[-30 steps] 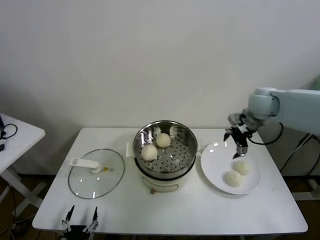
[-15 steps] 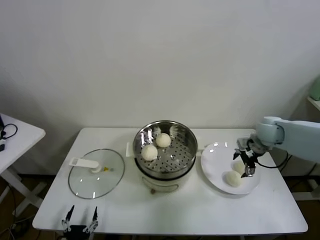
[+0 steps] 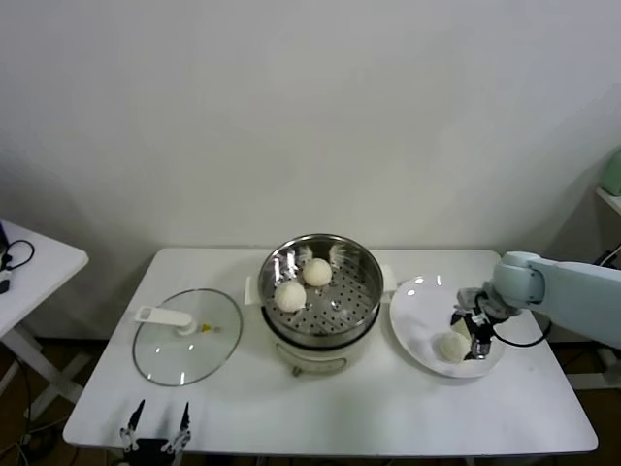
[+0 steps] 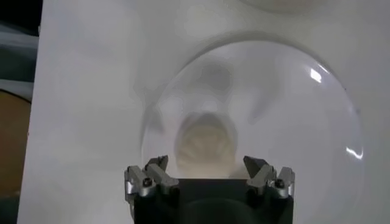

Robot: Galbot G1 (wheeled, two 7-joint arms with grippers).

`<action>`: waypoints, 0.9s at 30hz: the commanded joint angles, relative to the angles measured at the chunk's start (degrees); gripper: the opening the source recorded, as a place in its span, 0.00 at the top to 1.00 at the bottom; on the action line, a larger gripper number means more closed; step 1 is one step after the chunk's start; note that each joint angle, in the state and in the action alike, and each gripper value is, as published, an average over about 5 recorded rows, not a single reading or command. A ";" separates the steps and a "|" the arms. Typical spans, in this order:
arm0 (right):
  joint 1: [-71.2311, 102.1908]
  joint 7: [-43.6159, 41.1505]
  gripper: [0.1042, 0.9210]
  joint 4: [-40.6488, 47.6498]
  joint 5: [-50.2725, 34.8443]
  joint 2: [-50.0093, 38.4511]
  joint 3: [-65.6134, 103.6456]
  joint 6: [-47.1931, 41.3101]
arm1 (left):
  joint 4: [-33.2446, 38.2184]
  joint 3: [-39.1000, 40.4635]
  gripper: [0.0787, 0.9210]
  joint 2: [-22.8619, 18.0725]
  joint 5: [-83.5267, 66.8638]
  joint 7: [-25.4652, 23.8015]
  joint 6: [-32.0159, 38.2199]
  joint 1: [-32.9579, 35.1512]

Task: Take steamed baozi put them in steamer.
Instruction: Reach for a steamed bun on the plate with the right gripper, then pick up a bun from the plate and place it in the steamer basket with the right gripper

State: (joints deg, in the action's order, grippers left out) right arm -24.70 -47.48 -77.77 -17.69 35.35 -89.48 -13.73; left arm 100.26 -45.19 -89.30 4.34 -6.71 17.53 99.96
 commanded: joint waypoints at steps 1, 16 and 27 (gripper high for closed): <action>4.97 0.48 0.12 1.28 1.34 -0.23 4.15 -0.07 | -0.05 0.05 0.12 -0.13 0.03 0.00 -0.04 -0.01; 7.48 0.38 0.28 4.07 2.72 1.22 6.53 0.14 | -0.17 -0.09 0.12 -0.24 0.06 0.04 0.04 -0.14; -13.80 -3.35 0.38 -1.44 -2.10 1.77 -5.66 6.29 | 0.13 -0.16 0.12 -0.23 0.13 0.01 -0.01 0.17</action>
State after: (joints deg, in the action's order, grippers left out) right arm -23.53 -48.67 -76.26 -16.95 36.60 -86.52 -11.68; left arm 100.27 -45.33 -89.51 4.39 -6.67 17.57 99.94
